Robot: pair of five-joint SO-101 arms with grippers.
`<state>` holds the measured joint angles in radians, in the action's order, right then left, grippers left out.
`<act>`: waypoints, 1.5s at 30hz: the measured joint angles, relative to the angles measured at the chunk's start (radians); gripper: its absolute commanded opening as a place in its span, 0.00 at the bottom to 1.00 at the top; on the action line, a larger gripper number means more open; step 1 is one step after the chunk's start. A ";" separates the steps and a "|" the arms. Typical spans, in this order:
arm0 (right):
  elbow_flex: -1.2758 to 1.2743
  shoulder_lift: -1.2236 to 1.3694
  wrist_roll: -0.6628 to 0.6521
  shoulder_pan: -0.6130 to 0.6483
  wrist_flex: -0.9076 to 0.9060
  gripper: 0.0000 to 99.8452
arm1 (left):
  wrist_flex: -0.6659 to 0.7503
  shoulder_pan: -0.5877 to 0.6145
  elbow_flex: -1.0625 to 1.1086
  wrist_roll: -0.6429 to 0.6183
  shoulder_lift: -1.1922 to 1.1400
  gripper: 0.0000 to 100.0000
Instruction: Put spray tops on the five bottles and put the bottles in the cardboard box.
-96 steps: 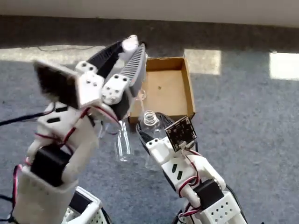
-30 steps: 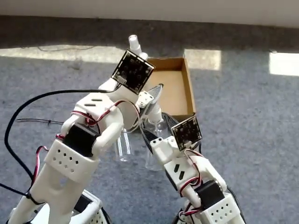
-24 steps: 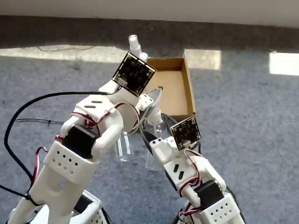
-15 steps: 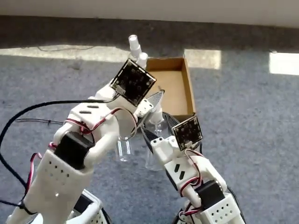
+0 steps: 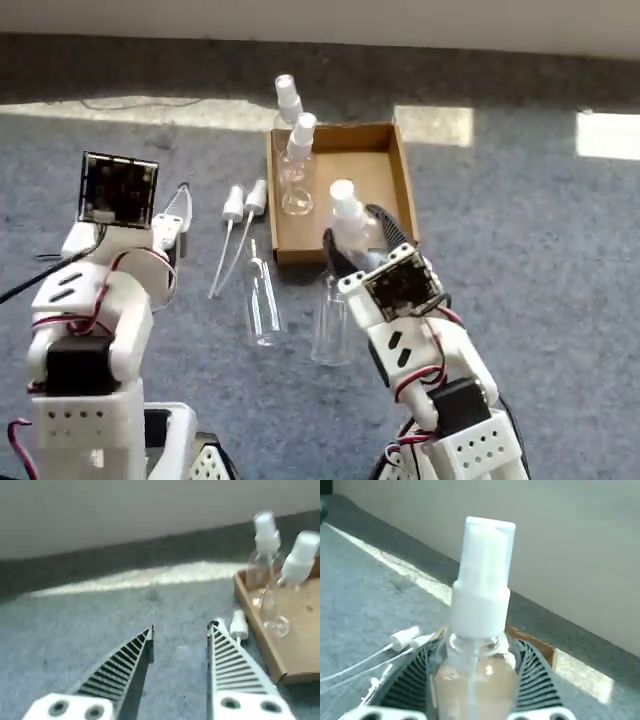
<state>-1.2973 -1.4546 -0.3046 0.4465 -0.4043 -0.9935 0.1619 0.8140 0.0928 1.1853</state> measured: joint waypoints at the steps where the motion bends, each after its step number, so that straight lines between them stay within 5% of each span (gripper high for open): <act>1: 0.044 0.051 0.011 -0.005 0.002 0.00 | 0.011 0.035 0.052 -0.026 0.000 0.17; 9: 0.411 0.606 0.161 -0.012 0.120 0.00 | 0.255 0.118 0.391 -0.097 0.000 0.17; 16: 0.539 1.007 0.014 0.052 0.176 0.00 | 0.345 0.123 0.459 -0.098 0.000 0.17; 19: 0.540 1.043 -0.003 0.058 0.295 0.00 | 0.350 0.123 0.459 -0.098 0.000 0.17; 26: 0.393 1.046 0.270 0.061 0.721 0.00 | 0.350 0.123 0.459 -0.098 0.000 0.17; 30: 0.304 1.046 0.316 0.063 0.872 0.00 | 0.350 0.110 0.462 -0.098 0.000 0.17; 45: 0.224 1.046 0.321 0.063 0.931 0.00 | 0.350 0.104 0.462 -0.098 0.000 0.17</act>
<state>-1.0733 -0.4081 0.0161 0.5094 0.5271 -0.6437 0.2662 1.2758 -0.0054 1.1853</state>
